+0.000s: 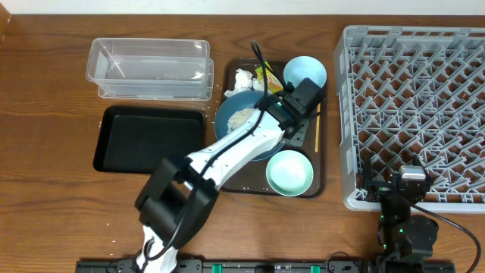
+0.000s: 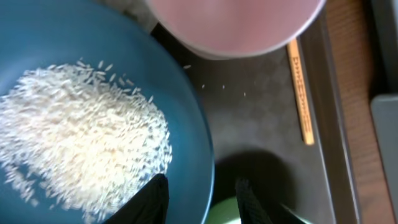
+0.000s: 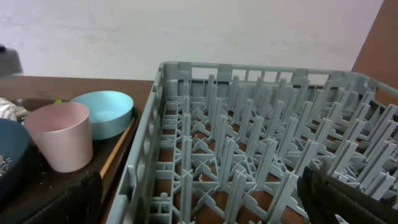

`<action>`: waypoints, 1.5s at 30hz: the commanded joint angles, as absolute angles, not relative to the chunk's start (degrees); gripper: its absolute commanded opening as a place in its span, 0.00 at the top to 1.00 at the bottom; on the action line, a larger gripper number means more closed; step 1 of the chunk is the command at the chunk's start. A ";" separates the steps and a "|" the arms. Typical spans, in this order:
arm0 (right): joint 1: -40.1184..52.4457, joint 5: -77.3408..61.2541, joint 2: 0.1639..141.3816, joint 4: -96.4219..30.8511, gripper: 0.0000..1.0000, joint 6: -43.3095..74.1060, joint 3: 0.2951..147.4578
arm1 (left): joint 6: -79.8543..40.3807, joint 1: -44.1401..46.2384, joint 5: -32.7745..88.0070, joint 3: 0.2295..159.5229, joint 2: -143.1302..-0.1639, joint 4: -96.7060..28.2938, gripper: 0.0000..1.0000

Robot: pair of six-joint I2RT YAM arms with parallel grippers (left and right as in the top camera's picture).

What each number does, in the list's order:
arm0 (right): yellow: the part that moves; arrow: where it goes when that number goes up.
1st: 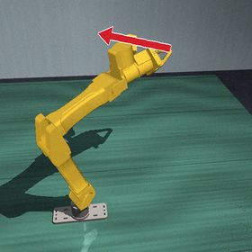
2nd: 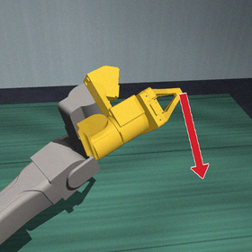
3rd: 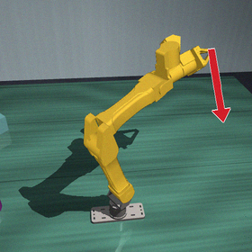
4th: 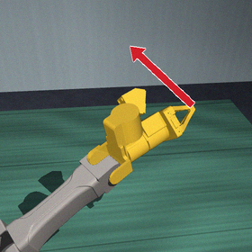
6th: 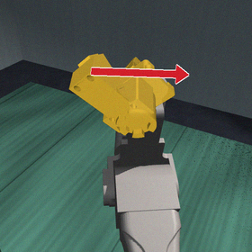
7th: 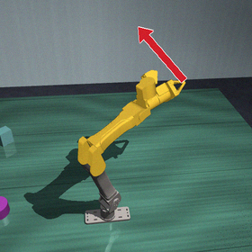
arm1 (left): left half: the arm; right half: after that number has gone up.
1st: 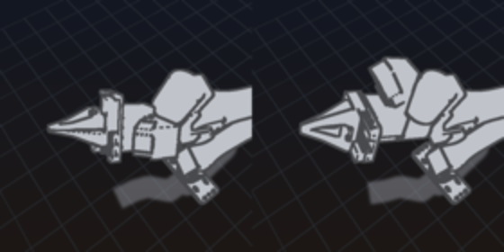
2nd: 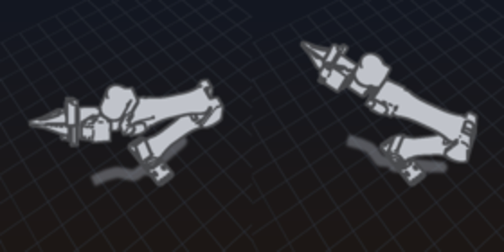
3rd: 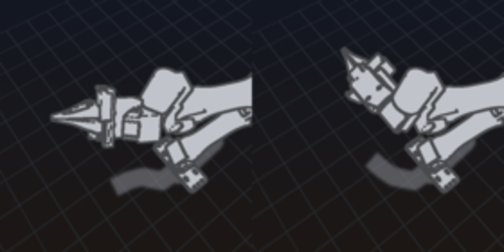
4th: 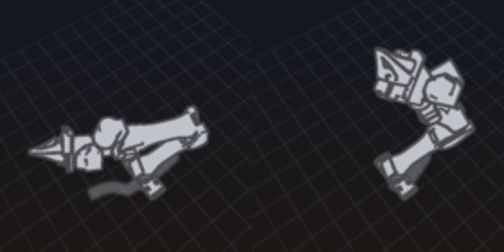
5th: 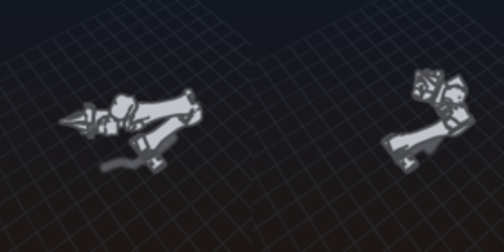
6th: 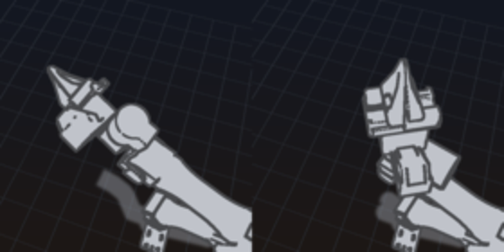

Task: Sort waste into correct bins and load items into the dishwasher rack
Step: 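Close the left gripper on the teal plate's rim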

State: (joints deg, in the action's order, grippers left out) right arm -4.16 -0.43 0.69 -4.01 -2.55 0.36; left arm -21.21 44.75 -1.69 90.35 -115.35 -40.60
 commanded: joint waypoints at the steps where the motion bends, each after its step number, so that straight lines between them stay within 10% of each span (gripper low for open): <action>1: -5.19 -0.43 0.38 -4.27 0.01 -2.20 0.30 | -21.78 45.10 -1.98 89.78 -118.15 -40.10 0.61; 18: -5.19 -0.43 0.38 -4.27 0.01 -2.20 0.30 | -21.78 45.25 -2.00 89.67 -121.67 -39.77 0.63; 32: -5.19 -0.43 0.38 -4.27 0.01 -2.20 0.30 | -21.74 45.36 -2.00 89.86 -120.88 -40.97 0.94; 45: -5.19 -0.43 0.38 -4.27 0.01 -2.20 0.30 | -21.54 48.42 -6.90 90.70 -119.04 -42.41 0.94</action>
State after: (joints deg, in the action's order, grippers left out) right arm -4.16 -0.43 0.69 -4.01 -2.55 0.36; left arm -20.95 47.18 -4.73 90.32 -120.38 -41.50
